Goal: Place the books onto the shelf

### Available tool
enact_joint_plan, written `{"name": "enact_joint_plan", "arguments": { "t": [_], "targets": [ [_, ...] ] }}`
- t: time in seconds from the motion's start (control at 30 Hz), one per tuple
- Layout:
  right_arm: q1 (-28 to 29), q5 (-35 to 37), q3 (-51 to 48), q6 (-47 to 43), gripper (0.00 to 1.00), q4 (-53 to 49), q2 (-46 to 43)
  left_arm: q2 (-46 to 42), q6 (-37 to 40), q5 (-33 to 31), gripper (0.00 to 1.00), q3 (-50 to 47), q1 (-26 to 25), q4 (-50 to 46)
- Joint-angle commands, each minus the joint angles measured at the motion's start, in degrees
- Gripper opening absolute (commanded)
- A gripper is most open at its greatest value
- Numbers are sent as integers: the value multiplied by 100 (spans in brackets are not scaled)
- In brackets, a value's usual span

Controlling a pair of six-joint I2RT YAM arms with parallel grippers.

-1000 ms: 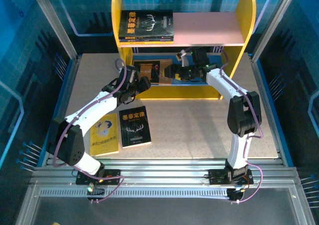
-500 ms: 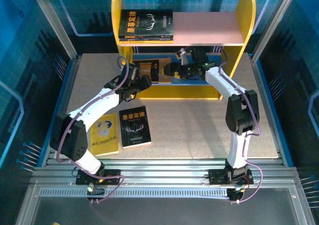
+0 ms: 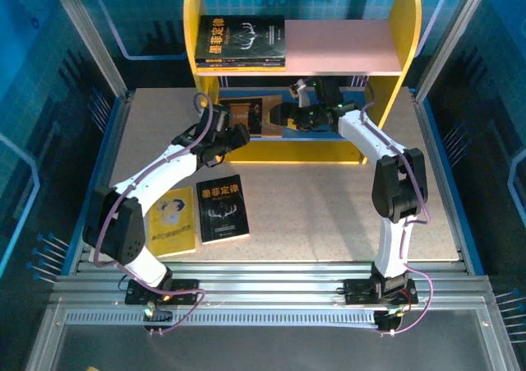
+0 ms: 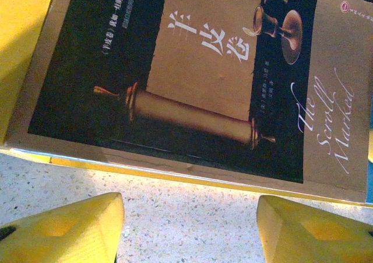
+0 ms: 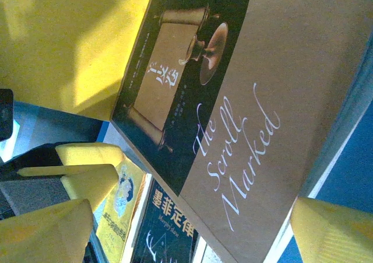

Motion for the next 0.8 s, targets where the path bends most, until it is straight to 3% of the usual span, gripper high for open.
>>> {"name": "enact_joint_plan", "arguments": {
  "t": [0.0, 0.5, 0.77],
  "targets": [
    [-25, -181, 12, 116, 89, 95, 27, -133, 216, -58, 63, 180, 168, -23],
    [-362, 22, -583, -5, 89, 168, -449, -791, 392, -86, 63, -122, 165, -496],
    [-438, 278, -1323, -227, 89, 123, -1156, -1540, 672, -307, 65, -282, 196, -1358]
  ]
}}
